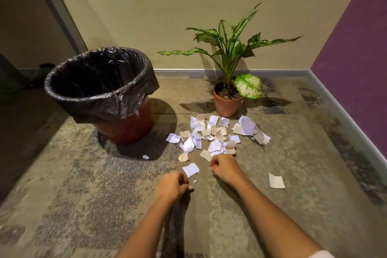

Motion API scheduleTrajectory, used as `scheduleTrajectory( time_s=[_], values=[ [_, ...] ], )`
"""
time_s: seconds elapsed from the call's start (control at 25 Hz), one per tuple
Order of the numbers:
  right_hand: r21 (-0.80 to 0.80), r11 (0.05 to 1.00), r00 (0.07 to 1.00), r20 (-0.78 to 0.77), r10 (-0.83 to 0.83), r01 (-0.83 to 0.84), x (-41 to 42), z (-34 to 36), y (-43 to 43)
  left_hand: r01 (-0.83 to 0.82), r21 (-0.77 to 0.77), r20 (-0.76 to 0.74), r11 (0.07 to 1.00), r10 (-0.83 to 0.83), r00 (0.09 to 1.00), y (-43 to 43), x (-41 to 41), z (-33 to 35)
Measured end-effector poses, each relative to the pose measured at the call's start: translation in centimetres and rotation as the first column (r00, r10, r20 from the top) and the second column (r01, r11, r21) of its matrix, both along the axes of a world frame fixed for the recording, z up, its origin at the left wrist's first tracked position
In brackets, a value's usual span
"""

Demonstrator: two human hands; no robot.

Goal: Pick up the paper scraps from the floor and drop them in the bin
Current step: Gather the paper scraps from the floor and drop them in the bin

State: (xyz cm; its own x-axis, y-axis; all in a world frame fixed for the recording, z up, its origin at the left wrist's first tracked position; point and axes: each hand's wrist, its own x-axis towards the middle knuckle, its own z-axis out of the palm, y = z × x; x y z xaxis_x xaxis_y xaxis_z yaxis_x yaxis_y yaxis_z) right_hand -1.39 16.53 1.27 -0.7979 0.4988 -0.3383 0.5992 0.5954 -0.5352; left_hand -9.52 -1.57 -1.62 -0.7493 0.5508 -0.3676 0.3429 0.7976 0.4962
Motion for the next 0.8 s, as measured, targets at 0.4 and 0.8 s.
scheduleTrajectory(
  time_s=[0.4,0.8],
  values=[
    [-0.051,0.996,0.997,-0.004,0.079,-0.079,-0.1,-5.4,-3.8,0.163,0.129,-0.031,0.978,-0.16,0.987,-2.4,0.1,-1.7],
    [0.274,0.919,0.931,-0.155,0.331,-0.282,0.0,-6.7,-4.7,0.184,0.056,-0.293,0.981,-0.16,0.943,-3.1,1.7,-2.5]
  ],
)
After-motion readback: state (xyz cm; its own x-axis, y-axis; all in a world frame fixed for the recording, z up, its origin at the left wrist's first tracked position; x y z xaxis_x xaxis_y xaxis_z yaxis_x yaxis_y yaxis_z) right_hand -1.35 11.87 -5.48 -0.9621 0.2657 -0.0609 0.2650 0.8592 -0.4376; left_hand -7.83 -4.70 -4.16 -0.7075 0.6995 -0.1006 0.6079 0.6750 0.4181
